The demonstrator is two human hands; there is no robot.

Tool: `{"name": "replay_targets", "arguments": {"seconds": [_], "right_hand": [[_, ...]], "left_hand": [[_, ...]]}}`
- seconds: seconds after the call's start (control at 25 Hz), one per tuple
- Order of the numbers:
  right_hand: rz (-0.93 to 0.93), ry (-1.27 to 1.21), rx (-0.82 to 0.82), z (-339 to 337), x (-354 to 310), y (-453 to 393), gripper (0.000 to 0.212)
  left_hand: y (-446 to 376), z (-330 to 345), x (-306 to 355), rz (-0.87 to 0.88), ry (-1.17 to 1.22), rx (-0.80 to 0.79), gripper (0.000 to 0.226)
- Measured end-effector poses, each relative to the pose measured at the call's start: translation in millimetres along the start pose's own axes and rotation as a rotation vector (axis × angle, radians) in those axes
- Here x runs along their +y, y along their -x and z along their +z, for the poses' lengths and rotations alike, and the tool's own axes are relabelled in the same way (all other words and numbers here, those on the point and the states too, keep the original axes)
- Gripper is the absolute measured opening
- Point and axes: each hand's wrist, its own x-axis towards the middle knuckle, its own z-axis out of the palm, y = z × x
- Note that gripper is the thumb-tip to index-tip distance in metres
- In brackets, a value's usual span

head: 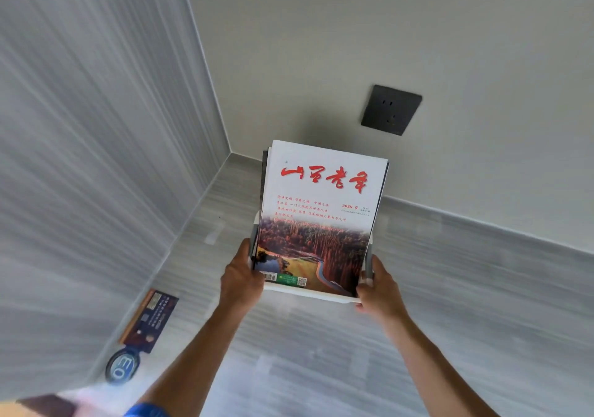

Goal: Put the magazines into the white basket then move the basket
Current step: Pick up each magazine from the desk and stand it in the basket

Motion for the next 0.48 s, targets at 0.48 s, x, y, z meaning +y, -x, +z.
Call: {"name": "replay_targets", "arguments": {"seconds": [0.48], "right_hand": [[0.072, 0.093, -0.144, -34.8, 124.0, 126.2, 0.075]], "left_hand": [[184.9, 38.7, -50.7, -0.080, 0.051, -0.010, 0.070]]}}
